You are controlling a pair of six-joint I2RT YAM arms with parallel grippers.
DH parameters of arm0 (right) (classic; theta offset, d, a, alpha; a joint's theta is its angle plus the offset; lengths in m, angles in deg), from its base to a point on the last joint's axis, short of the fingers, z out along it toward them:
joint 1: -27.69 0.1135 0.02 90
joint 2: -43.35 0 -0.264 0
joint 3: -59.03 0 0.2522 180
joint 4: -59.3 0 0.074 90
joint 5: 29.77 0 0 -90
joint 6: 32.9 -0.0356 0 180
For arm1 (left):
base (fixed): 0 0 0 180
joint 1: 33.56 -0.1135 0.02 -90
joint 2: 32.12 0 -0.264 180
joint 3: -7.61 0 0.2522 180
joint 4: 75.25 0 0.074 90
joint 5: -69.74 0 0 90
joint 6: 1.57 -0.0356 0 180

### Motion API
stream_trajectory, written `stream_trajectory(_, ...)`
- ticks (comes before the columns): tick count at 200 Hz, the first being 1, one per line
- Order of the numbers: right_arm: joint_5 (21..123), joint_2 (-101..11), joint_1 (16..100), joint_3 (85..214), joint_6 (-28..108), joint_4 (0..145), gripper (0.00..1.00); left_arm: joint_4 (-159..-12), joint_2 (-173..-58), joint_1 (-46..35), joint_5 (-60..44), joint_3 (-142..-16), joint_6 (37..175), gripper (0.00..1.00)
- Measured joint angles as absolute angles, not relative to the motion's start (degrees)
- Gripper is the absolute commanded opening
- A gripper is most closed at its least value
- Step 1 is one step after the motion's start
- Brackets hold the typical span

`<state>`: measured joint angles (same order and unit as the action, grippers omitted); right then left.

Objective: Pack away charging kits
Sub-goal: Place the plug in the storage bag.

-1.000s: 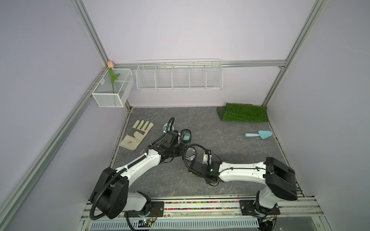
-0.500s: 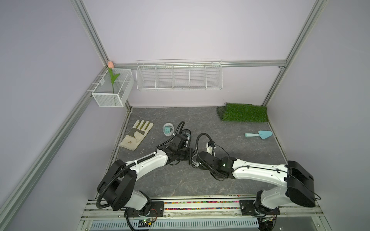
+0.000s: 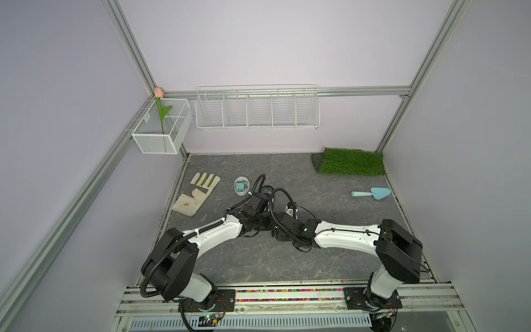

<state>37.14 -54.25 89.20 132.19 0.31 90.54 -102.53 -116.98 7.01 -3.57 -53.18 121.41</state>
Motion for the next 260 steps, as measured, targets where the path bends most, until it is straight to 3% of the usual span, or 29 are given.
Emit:
stream_trajectory(32,37.2,-55.5,88.6,133.9,1.5,91.7,0.64,-102.5,-117.0,6.8,-3.7,-53.2,121.4,0.00)
stream_trajectory(61,37.1,-56.6,88.5,135.0,2.4,93.1,0.56,-102.5,-117.0,6.8,-3.7,-53.2,121.4,0.00)
stream_trajectory(114,36.2,-52.3,88.5,133.5,2.8,93.8,0.56,-102.7,-117.0,7.0,-3.7,-53.4,121.4,0.00)
stream_trajectory(147,35.6,-43.4,88.5,127.8,3.8,92.7,0.39,-103.1,-117.0,7.0,-3.7,-53.7,121.4,0.00)
stream_trajectory(171,35.4,-39.9,88.9,122.9,4.0,91.5,0.33,-103.4,-117.3,7.0,-3.7,-54.4,121.4,0.00)
stream_trajectory(236,37.0,-42.7,92.3,118.9,5.5,87.0,0.29,-103.5,-119.2,7.0,-3.5,-55.8,121.4,0.00)
stream_trajectory(260,38.4,-46.1,93.1,120.2,5.9,84.5,0.18,-103.4,-119.5,7.0,-3.5,-56.1,121.4,0.00)
